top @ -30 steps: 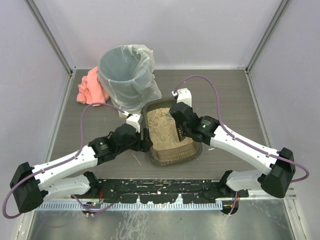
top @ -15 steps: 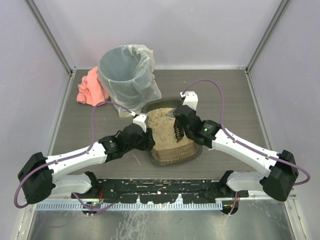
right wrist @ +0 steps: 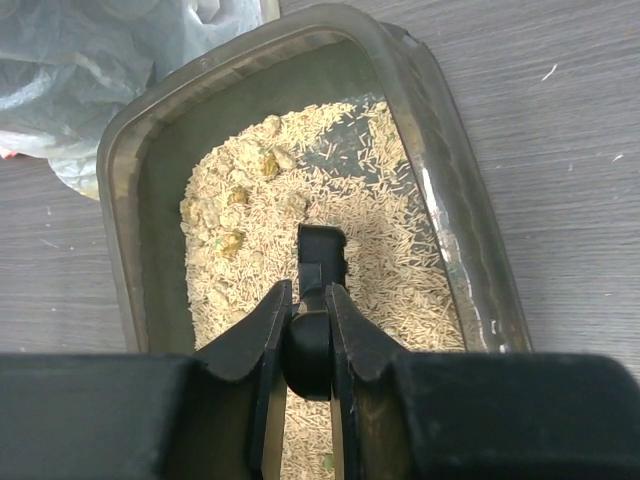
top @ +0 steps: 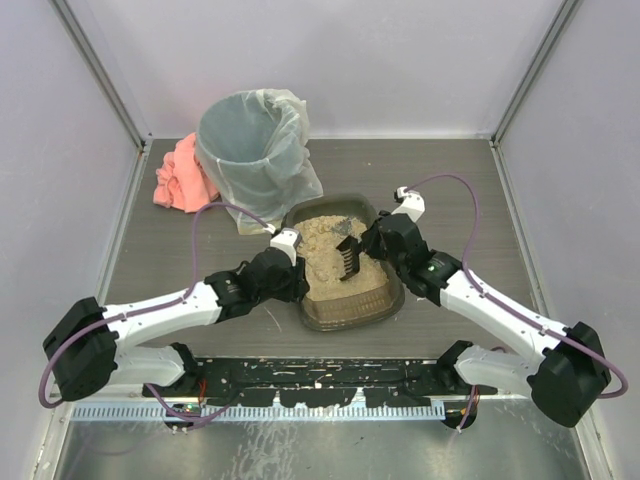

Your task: Clean the litter box

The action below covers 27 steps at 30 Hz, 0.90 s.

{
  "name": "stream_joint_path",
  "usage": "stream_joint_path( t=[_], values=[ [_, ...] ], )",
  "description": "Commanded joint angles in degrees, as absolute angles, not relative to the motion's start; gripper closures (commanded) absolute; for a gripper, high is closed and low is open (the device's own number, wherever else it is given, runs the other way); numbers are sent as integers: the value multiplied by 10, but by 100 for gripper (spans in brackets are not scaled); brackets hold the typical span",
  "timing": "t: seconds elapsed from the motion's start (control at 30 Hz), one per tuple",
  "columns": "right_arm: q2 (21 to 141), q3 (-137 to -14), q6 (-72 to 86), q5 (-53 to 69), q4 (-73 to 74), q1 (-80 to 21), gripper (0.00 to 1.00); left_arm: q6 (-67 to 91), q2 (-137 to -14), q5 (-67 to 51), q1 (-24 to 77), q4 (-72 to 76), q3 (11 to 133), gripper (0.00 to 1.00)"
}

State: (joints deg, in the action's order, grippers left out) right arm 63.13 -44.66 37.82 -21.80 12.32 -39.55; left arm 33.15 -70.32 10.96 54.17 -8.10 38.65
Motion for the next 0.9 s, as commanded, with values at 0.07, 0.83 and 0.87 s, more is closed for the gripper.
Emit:
stream_joint_path(
  t=[0.07, 0.83, 0.87],
  values=[
    [622, -391, 475, -138, 40, -397, 99, 323, -720, 95, 552, -40, 409, 61],
    [552, -262, 573, -181, -75, -394, 99, 326, -702, 122, 563, -59, 410, 49],
    [545, -259, 571, -183, -74, -391, 99, 326, -694, 129, 562, -63, 410, 44]
  ],
)
